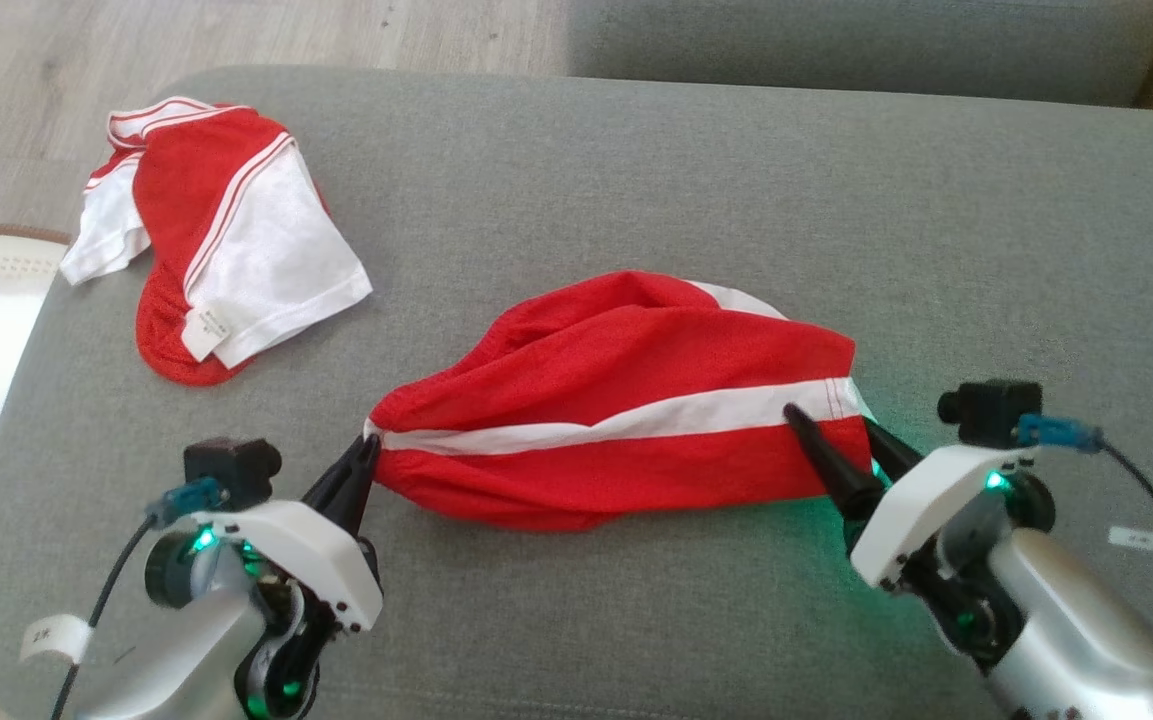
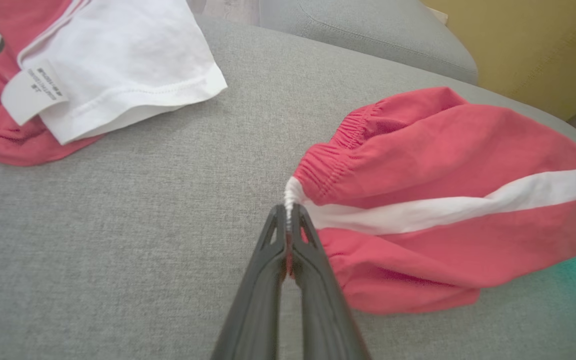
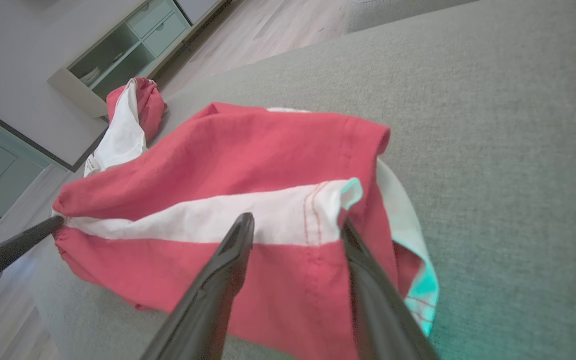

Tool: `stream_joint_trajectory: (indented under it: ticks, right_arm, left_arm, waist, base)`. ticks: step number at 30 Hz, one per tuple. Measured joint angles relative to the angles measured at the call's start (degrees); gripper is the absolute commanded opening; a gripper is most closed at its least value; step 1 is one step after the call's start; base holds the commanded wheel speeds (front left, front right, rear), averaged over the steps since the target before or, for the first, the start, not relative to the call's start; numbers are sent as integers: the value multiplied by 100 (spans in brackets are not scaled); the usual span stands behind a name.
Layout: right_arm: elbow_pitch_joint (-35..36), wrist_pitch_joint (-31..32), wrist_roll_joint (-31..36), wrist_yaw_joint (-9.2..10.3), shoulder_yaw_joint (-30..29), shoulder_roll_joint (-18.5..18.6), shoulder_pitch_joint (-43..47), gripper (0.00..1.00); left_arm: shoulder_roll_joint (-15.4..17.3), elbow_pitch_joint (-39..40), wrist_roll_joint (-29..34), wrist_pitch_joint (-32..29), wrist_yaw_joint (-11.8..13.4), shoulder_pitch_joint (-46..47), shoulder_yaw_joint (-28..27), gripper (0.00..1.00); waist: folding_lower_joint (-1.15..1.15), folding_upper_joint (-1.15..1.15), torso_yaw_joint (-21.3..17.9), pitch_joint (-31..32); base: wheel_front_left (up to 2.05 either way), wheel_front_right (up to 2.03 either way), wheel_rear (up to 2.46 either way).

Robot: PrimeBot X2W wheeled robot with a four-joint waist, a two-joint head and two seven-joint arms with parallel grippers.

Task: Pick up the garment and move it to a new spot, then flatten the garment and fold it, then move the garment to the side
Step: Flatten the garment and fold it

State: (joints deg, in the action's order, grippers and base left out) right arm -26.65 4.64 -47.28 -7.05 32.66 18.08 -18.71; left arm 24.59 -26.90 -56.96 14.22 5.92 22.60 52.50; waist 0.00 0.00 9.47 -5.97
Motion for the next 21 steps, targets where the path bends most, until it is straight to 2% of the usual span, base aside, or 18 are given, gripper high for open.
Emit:
stream_joint_trajectory:
  ticks: [1, 3, 4, 5, 6, 7, 8, 9, 10, 18, 21]
  right_arm:
    - [30, 1, -67, -1, 32, 54, -40, 64]
    - [57, 31, -164, 0, 49, 151, -113, 64]
    - [62, 51, -200, 0, 65, 197, -134, 58]
    - [60, 55, -242, 0, 88, 232, -153, 58]
    - [59, 69, -285, 0, 108, 253, -176, 65]
    - [60, 69, -320, 0, 137, 267, -193, 51]
    - [60, 68, -345, 0, 167, 271, -199, 31]
    - [64, 67, -366, -1, 209, 274, -200, 5]
    - [67, 58, -367, 0, 238, 276, -200, 0]
    - [276, -377, -405, -1, 270, 474, -432, 0]
    - [500, -549, -393, -1, 154, 637, -670, 0]
  left_arm:
    - [-20, -37, 1, 0, -45, 1, -22, 0]
    - [-57, -99, 57, 0, -66, 1, -68, 0]
    - [-79, -123, 80, 0, -98, 1, -91, 0]
    - [-108, -142, 92, 0, -110, 2, -107, 0]
    - [-136, -162, 92, 0, -143, 3, -116, 0]
    - [-159, -191, 93, 0, -147, 5, -121, 0]
    - [-176, -224, 110, 0, -168, 6, -125, 0]
    - [-181, -257, 145, 0, -190, 6, -131, 0]
    - [-185, -281, 151, 0, -190, 7, -140, 0]
    - [-142, -124, 293, 1, -248, 10, -505, 0]
    - [-115, 205, 172, -3, -449, 130, -703, 0]
  waist:
    - [0, 0, 12, -3]
    - [0, 0, 36, -12]
    - [0, 0, 49, -15]
    - [0, 0, 62, -18]
    - [0, 0, 75, -19]
    - [0, 0, 87, -19]
    - [0, 0, 98, -21]
    - [0, 0, 108, -22]
    - [0, 0, 115, -22]
    - [0, 0, -24, -5]
    - [0, 0, -157, -39]
  base:
    - [0, 0, 0]
    - [0, 0, 0]
    - [0, 0, 0]
    - [0, 0, 0]
    - [0, 0, 0]
    - [0, 0, 0]
    - [0, 0, 0]
    - [0, 0, 0]
    - [0, 0, 0]
    - [0, 0, 0]
    - [0, 0, 0]
